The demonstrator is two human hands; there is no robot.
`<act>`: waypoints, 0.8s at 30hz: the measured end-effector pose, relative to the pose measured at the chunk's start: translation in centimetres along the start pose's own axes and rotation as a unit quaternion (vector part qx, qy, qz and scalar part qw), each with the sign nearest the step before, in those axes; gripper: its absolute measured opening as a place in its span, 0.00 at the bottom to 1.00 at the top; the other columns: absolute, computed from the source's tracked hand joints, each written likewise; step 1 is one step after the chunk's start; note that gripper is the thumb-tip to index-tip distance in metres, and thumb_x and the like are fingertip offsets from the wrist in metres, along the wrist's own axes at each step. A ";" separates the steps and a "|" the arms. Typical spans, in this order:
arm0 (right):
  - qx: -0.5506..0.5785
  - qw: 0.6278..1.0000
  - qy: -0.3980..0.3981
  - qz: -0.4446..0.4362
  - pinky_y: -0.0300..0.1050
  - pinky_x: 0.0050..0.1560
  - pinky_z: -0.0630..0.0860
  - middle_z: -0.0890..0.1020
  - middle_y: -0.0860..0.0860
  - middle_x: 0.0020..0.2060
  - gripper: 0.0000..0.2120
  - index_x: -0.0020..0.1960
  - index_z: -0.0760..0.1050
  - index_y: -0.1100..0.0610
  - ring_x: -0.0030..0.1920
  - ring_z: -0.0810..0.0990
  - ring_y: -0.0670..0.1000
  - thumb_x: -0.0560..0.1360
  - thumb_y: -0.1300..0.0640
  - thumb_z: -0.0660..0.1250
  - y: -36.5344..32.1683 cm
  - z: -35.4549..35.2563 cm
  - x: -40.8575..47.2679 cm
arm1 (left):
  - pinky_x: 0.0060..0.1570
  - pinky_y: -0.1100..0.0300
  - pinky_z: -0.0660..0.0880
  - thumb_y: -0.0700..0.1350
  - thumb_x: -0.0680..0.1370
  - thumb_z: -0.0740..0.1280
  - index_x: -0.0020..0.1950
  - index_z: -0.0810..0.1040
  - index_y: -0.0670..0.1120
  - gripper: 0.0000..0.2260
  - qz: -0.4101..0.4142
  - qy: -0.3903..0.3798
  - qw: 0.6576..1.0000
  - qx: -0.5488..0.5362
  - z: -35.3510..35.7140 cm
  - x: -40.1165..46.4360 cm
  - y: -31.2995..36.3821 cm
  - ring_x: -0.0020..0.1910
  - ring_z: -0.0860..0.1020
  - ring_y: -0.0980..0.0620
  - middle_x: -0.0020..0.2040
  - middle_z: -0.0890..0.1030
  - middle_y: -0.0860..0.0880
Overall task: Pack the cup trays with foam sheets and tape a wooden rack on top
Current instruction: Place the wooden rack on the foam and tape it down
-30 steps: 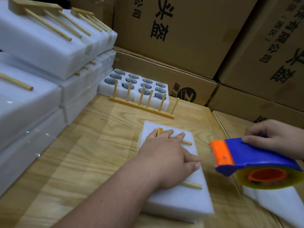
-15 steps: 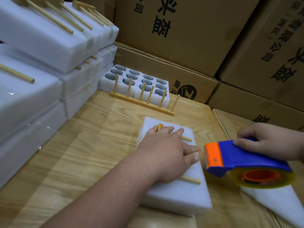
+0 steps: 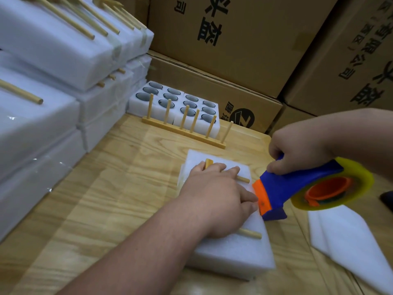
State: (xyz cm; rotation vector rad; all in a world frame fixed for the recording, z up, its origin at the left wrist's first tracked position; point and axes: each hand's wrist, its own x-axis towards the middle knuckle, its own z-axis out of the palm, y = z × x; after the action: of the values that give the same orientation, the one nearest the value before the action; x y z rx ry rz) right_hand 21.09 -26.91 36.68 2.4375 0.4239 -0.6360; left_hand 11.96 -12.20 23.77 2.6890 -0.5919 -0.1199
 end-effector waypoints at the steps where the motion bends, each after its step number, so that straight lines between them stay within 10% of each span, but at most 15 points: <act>1: -0.009 1.000 0.005 -0.004 0.38 0.36 0.74 0.82 0.47 0.35 0.15 0.45 0.78 0.48 0.35 0.80 0.45 0.79 0.37 0.64 -0.4 -0.1 0.4 | 0.79 0.41 0.40 0.64 0.84 0.52 0.69 0.70 0.74 0.16 0.000 0.004 1.000 0.001 0.0 0.1 -0.1 0.82 0.48 0.48 0.84 0.52 0.54; 7: 0.024 0.998 0.040 -0.032 0.47 0.46 0.82 0.82 0.47 0.37 0.15 0.43 0.79 0.48 0.39 0.81 0.47 0.78 0.37 0.65 -0.6 1.1 0.3 | 0.78 0.39 0.41 0.64 0.84 0.52 0.71 0.69 0.73 0.17 0.006 0.003 1.000 0.025 0.2 0.2 0.0 0.82 0.50 0.47 0.84 0.53 0.52; 14: -0.189 0.975 0.084 -0.080 0.43 0.30 0.64 0.72 0.47 0.34 0.13 0.38 0.63 0.51 0.31 0.70 0.50 0.77 0.48 0.63 -7.0 5.8 0.8 | 0.79 0.41 0.43 0.63 0.83 0.52 0.71 0.70 0.71 0.18 -0.008 0.004 1.000 0.016 0.4 0.1 -0.3 0.82 0.50 0.49 0.84 0.53 0.56; 19: 0.027 0.992 0.069 0.100 0.45 0.39 0.75 0.81 0.47 0.39 0.13 0.44 0.75 0.47 0.40 0.79 0.47 0.79 0.40 0.60 1.2 4.5 -1.3 | 0.79 0.41 0.42 0.65 0.83 0.50 0.71 0.66 0.77 0.17 -0.004 0.005 1.000 0.003 0.1 0.2 -0.3 0.82 0.48 0.49 0.84 0.51 0.56; 24: 0.103 0.947 0.221 0.211 0.41 0.30 0.69 0.79 0.42 0.37 0.16 0.48 0.72 0.43 0.37 0.78 0.44 0.69 0.33 0.62 4.6 7.3 -1.8 | 0.79 0.43 0.42 0.64 0.83 0.52 0.76 0.58 0.74 0.21 -0.004 0.011 1.000 0.002 0.5 0.2 -0.5 0.82 0.47 0.51 0.84 0.50 0.56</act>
State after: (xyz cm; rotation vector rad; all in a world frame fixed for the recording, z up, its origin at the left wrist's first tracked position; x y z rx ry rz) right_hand 19.11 -35.20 34.49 2.7491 -0.0079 0.0587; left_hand 12.27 -12.02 23.09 2.6931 -0.5739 -0.0904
